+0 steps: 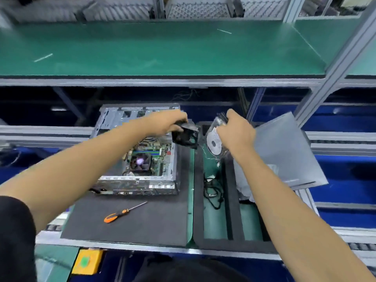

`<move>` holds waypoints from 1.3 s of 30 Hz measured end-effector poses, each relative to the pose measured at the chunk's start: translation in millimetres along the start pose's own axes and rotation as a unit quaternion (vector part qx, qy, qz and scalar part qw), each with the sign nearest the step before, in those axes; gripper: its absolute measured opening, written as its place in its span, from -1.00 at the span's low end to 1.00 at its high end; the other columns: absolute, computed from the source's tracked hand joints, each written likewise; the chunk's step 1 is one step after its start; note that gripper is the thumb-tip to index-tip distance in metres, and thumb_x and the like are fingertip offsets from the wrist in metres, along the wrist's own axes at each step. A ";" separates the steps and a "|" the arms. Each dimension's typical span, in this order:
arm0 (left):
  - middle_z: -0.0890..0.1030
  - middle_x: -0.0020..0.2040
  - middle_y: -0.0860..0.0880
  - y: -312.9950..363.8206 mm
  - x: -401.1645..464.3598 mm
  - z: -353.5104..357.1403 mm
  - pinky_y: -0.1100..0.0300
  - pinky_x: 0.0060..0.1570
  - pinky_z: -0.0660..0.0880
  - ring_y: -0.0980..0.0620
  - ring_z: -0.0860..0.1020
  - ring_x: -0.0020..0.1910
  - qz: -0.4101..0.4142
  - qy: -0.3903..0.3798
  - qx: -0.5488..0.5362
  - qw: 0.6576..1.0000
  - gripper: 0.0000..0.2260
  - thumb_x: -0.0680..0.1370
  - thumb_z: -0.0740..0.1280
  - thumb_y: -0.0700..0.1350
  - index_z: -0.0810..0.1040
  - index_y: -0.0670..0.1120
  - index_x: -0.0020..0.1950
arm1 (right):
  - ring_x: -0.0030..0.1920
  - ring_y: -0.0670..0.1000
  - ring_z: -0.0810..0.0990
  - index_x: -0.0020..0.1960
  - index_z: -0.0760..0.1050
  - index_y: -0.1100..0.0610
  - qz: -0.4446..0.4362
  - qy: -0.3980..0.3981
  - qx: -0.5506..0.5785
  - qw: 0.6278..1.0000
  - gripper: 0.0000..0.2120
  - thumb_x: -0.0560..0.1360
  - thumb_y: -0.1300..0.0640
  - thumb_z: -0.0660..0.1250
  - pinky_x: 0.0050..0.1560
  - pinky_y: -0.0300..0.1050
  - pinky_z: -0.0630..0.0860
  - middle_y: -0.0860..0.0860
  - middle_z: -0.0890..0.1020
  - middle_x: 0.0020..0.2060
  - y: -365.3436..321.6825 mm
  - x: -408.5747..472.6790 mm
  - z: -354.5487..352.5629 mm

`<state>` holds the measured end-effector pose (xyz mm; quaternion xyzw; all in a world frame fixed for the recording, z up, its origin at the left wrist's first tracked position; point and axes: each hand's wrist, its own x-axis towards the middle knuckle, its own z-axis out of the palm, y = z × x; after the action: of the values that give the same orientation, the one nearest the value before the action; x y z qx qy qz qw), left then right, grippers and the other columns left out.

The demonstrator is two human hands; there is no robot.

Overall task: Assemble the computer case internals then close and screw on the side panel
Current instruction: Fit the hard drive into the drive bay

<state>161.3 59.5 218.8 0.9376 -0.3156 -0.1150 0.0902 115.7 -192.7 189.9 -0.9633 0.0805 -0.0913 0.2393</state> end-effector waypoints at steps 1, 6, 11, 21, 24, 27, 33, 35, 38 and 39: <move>0.51 0.11 -0.02 -15.6 -13.1 -8.7 0.03 -0.02 0.39 -0.09 0.50 0.06 -0.022 0.003 -0.007 1.000 -0.81 0.66 0.31 -0.03 0.44 -0.08 0.22 | -0.42 -0.04 0.35 -0.08 0.28 0.01 -0.010 0.012 0.013 1.000 -0.79 0.33 0.18 0.23 -0.41 -0.12 0.13 -0.06 0.45 -0.38 -16.4 3.5 3.5; 0.55 0.10 -0.07 -87.9 -82.7 -19.6 -0.06 0.04 0.46 -0.12 0.51 0.03 -0.108 -0.049 -0.004 0.993 -0.79 0.64 0.34 0.06 0.39 -0.01 0.15 | -0.44 -0.04 0.34 -0.12 0.28 0.04 -0.043 0.069 0.080 0.993 -0.83 0.32 0.13 0.23 -0.42 -0.12 0.08 -0.05 0.45 -0.40 -98.6 -0.3 35.1; 0.51 -0.04 0.02 -133.0 -129.8 17.8 0.15 -0.22 0.33 -0.05 0.47 -0.11 -0.123 -0.128 -0.069 0.982 -0.77 0.60 0.39 0.10 0.37 0.06 0.07 | -0.41 -0.01 0.38 -0.11 0.25 0.01 -0.036 0.047 0.121 0.991 -0.84 0.34 0.07 0.19 -0.41 -0.10 0.13 -0.05 0.46 -0.36 -149.1 -18.4 82.3; 0.47 -0.03 0.09 -158.1 -127.9 108.3 0.10 -0.13 0.32 -0.03 0.45 -0.01 -0.055 -0.242 -0.109 0.963 -0.76 0.59 0.42 0.04 0.41 0.03 0.13 | -0.15 0.20 0.57 0.14 0.43 0.22 0.182 -0.021 0.190 0.965 -0.74 0.52 0.10 0.31 -0.33 -0.04 0.27 0.02 0.51 -0.27 -165.7 -52.8 160.9; 0.48 -0.04 0.04 -161.3 -123.0 106.5 -0.01 -0.05 0.42 -0.09 0.47 -0.02 -0.042 -0.277 -0.108 0.954 -0.74 0.58 0.43 0.06 0.40 0.01 0.11 | -0.10 0.18 0.55 0.16 0.38 0.21 0.268 -0.045 0.261 0.926 -0.72 0.54 0.11 0.32 -0.22 0.01 0.39 0.05 0.52 -0.21 -164.7 -68.9 178.9; 0.54 0.09 -0.07 -162.2 -119.3 100.5 -0.03 0.04 0.45 -0.13 0.50 0.06 -0.035 -0.309 -0.116 0.944 -0.70 0.61 0.36 0.11 0.45 -0.08 0.15 | -0.10 0.18 0.57 0.16 0.35 0.18 0.306 -0.044 0.304 0.901 -0.73 0.52 0.14 0.33 -0.14 0.07 0.48 0.11 0.58 -0.13 -165.2 -80.6 191.4; 0.52 -0.05 -0.05 -162.0 -114.6 107.0 0.06 -0.10 0.37 -0.03 0.43 -0.11 -0.063 -0.274 -0.159 0.947 -0.61 0.65 0.23 0.21 0.44 -0.13 0.06 | -0.29 0.07 0.49 0.15 0.46 0.17 0.299 0.015 0.358 0.885 -0.77 0.52 0.16 0.36 -0.30 -0.07 0.37 0.05 0.62 -0.19 -164.5 -84.8 199.5; 0.49 -0.10 -0.01 -163.2 -115.7 110.4 0.10 -0.16 0.34 0.00 0.42 -0.15 -0.077 -0.231 -0.178 0.953 -0.63 0.65 0.21 0.24 0.40 -0.08 0.02 | -0.38 -0.03 0.45 0.12 0.53 0.17 0.294 0.045 0.374 0.879 -0.80 0.51 0.16 0.38 -0.30 -0.10 0.38 0.03 0.65 -0.19 -162.8 -86.3 200.5; 0.47 -0.13 -0.08 -165.5 -115.9 115.6 0.17 -0.26 0.32 -0.01 0.40 -0.21 -0.107 -0.164 -0.239 0.951 -0.58 0.62 0.21 0.30 0.37 -0.08 -0.02 | -0.42 -0.14 0.44 0.12 0.52 0.08 0.278 0.067 0.397 0.872 -0.79 0.51 0.14 0.43 -0.28 -0.18 0.38 -0.05 0.62 -0.20 -163.5 -90.3 201.2; 0.48 -0.10 -0.09 -166.0 -115.2 117.3 0.16 -0.25 0.34 -0.01 0.43 -0.19 -0.129 -0.133 -0.266 0.946 -0.54 0.59 0.21 0.34 0.35 -0.08 -0.01 | -0.36 -0.20 0.53 0.16 0.51 0.02 0.272 0.076 0.402 0.871 -0.75 0.51 0.12 0.45 -0.30 -0.28 0.39 -0.10 0.62 -0.17 -165.5 -92.5 200.2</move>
<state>134.9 248.9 84.7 0.8885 -0.1587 -0.3290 0.2778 87.3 59.5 82.0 -0.7140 0.3138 -0.1204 0.6142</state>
